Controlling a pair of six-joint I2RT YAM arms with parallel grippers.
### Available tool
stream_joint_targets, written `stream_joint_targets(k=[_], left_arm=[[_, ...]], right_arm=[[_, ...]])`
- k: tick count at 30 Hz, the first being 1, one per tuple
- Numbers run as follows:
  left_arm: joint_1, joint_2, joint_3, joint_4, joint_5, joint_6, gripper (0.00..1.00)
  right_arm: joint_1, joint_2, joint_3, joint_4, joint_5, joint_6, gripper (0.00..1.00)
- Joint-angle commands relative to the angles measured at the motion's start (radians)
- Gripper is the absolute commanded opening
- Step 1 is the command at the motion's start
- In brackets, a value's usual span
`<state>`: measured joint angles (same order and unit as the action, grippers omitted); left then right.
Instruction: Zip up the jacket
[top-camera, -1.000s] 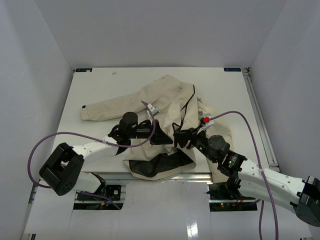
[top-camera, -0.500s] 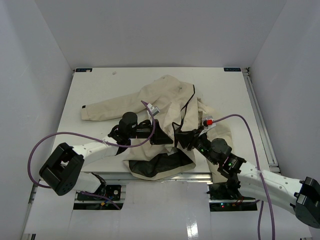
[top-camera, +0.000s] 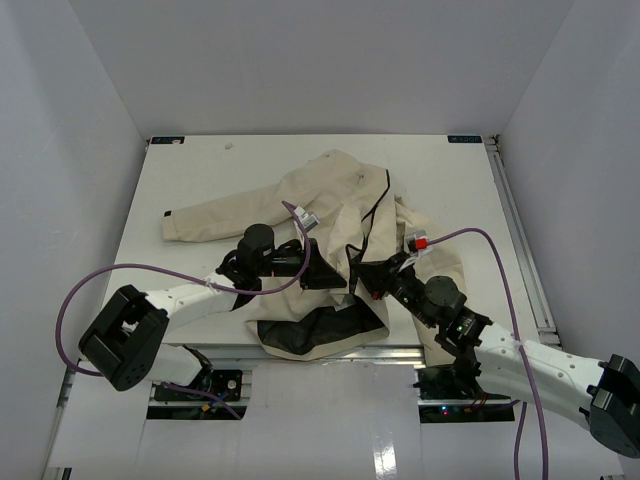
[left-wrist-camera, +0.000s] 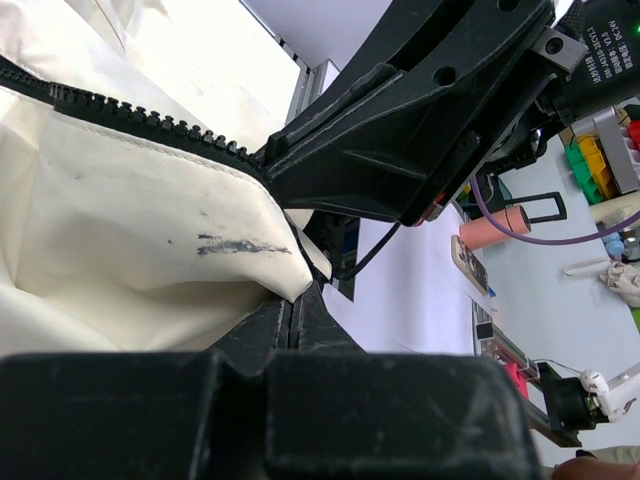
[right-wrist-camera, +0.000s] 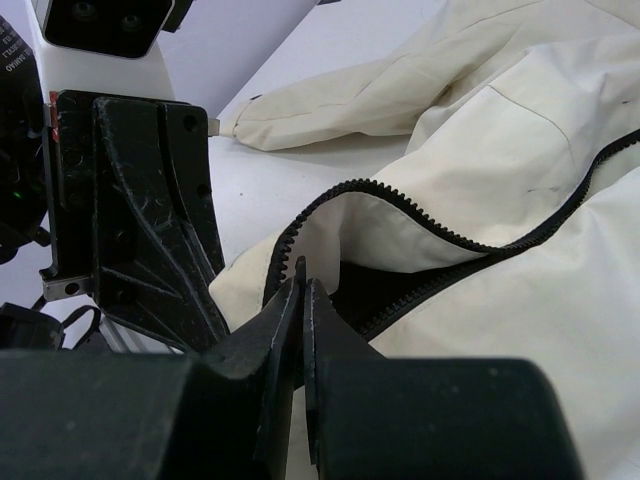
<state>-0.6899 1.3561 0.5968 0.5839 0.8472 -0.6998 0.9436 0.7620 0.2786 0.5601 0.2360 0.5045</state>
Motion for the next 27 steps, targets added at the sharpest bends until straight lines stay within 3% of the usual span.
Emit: stream_joint_targets(k=[1, 18, 27], left_arm=[[0.0, 0.003, -0.001, 0.044, 0.06, -0.023, 0.0], [0.0, 0.017, -0.016, 0.136, 0.131, -0.102, 0.0], [0.006, 0.031, -0.025, 0.2, 0.174, -0.151, 0.0]], right_arm=[[-0.006, 0.004, 0.061, 0.054, 0.013, -0.079, 0.08], [-0.031, 0.0, 0.031, 0.265, -0.042, -0.365, 0.08], [-0.083, -0.002, -0.013, 0.39, -0.129, -0.418, 0.08]])
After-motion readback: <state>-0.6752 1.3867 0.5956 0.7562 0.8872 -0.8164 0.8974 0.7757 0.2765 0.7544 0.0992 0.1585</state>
